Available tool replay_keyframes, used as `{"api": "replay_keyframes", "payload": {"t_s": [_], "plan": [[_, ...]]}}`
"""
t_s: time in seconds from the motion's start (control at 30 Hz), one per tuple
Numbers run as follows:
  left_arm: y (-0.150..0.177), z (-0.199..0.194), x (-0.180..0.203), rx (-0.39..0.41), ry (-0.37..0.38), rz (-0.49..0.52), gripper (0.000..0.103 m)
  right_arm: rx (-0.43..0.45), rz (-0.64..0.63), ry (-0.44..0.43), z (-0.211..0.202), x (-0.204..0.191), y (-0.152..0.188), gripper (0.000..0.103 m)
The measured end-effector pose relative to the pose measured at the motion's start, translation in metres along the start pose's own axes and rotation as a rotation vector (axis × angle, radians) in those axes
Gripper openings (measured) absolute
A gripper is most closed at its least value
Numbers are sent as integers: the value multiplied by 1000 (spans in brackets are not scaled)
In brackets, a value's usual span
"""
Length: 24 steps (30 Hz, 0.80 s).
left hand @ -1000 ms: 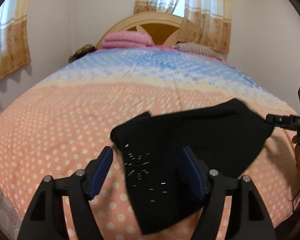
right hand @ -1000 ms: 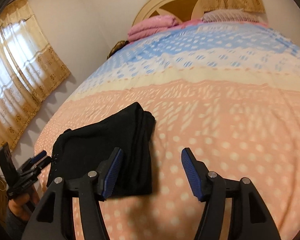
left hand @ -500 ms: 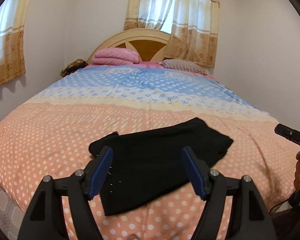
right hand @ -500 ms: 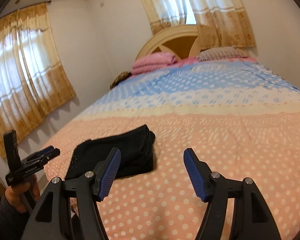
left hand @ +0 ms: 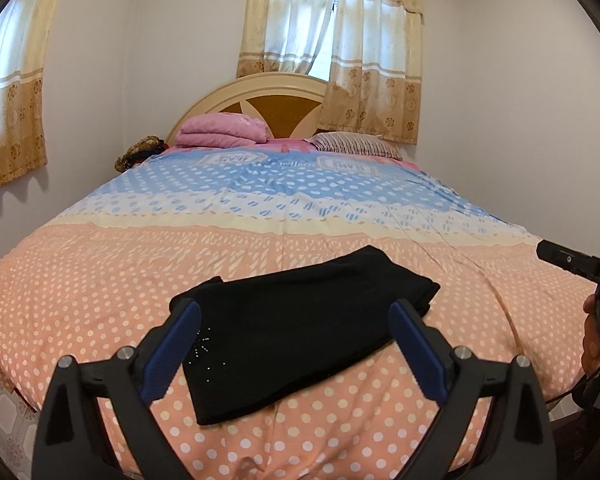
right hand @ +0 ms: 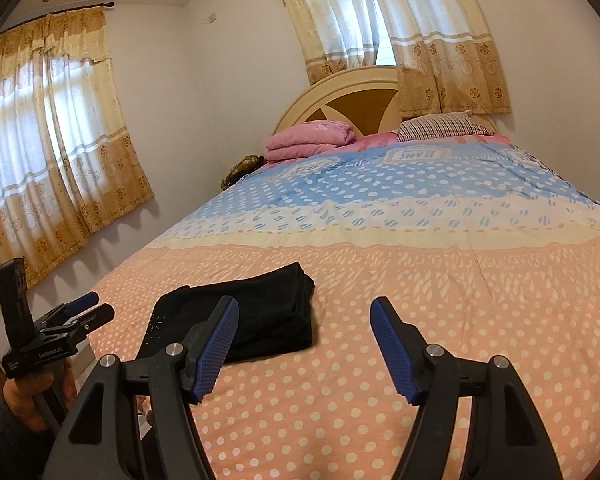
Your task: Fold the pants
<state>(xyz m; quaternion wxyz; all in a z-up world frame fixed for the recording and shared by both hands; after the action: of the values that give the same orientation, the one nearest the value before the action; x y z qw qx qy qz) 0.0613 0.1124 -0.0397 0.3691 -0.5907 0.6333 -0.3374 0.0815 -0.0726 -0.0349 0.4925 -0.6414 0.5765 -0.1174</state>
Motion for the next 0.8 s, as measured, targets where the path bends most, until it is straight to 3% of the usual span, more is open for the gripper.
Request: {"api": "replay_keyframes", "payload": {"t_s": [0.23, 0.8], "plan": [[-1, 1, 0, -2, -19, -13, 103, 20, -19, -1, -5, -5, -1, 70], [-8, -3, 5, 22, -41, -3, 103, 37, -62, 4, -11, -13, 1, 70]]}}
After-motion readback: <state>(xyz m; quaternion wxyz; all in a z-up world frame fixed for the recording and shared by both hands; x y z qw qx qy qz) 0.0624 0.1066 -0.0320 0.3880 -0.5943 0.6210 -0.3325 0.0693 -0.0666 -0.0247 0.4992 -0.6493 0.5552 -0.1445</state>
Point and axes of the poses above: each gripper's, at about its wrist camera, not at the fingertips, and z roughly the way its jaws point, x to its right, y to its underside, the point moved 3 cm from there along z, roughly the way its jaws point, and after that the axes turned 12 degrees about z, right-handed, at the moved point
